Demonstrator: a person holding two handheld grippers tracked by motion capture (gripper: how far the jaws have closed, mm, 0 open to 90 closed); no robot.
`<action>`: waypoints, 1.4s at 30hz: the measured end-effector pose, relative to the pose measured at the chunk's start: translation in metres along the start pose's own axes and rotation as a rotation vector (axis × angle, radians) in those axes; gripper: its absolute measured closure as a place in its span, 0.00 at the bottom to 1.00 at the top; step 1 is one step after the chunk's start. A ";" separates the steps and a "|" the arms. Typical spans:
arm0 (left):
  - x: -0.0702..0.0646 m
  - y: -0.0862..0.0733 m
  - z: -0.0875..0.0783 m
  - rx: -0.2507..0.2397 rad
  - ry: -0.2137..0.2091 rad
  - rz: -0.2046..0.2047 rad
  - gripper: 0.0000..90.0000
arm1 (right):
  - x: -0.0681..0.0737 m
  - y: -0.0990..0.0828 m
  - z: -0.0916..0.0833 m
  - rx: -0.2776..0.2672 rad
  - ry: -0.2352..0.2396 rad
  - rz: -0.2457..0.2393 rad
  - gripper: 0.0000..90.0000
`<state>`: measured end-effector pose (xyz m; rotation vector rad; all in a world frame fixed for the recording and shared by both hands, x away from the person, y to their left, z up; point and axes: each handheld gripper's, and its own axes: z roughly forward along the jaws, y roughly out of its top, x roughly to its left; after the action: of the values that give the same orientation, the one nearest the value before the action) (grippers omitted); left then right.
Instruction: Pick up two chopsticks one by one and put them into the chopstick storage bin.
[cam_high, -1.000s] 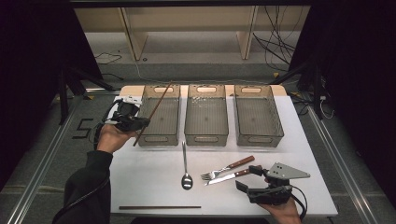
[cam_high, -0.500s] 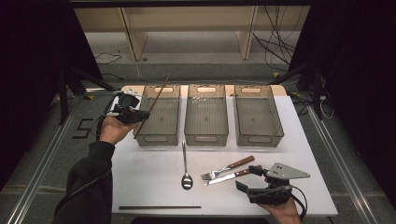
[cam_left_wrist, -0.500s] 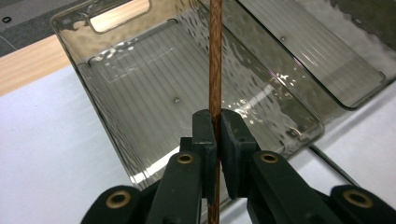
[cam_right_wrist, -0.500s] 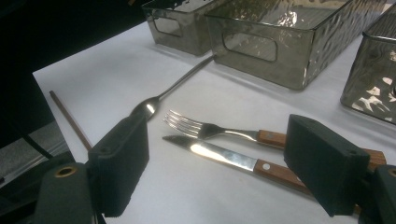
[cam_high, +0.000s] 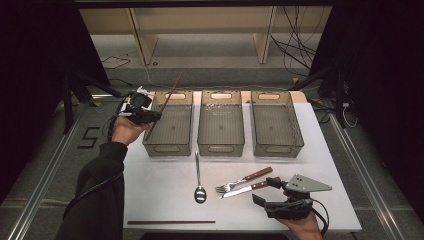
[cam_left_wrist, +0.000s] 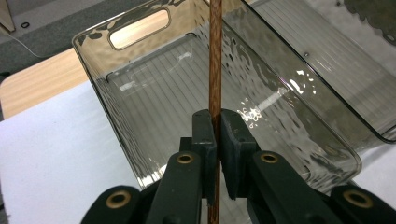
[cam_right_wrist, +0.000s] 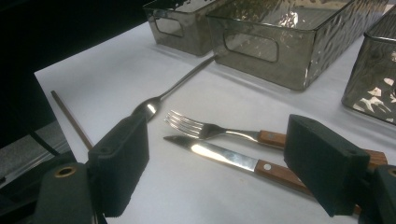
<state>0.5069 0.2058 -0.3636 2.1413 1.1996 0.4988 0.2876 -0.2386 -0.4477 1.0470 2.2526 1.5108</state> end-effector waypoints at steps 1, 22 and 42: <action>0.001 -0.001 0.002 0.000 0.002 -0.001 0.94 | 0.000 0.000 0.000 -0.001 0.000 0.000 0.25; 0.004 -0.014 0.025 0.046 0.024 -0.015 0.94 | 0.001 0.000 0.001 -0.004 0.007 -0.003 0.25; 0.002 -0.023 0.029 0.078 0.016 -0.098 0.53 | 0.001 0.000 0.000 -0.003 0.006 0.002 0.25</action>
<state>0.5105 0.2065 -0.4008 2.1347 1.3453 0.4340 0.2871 -0.2381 -0.4474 1.0458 2.2538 1.5198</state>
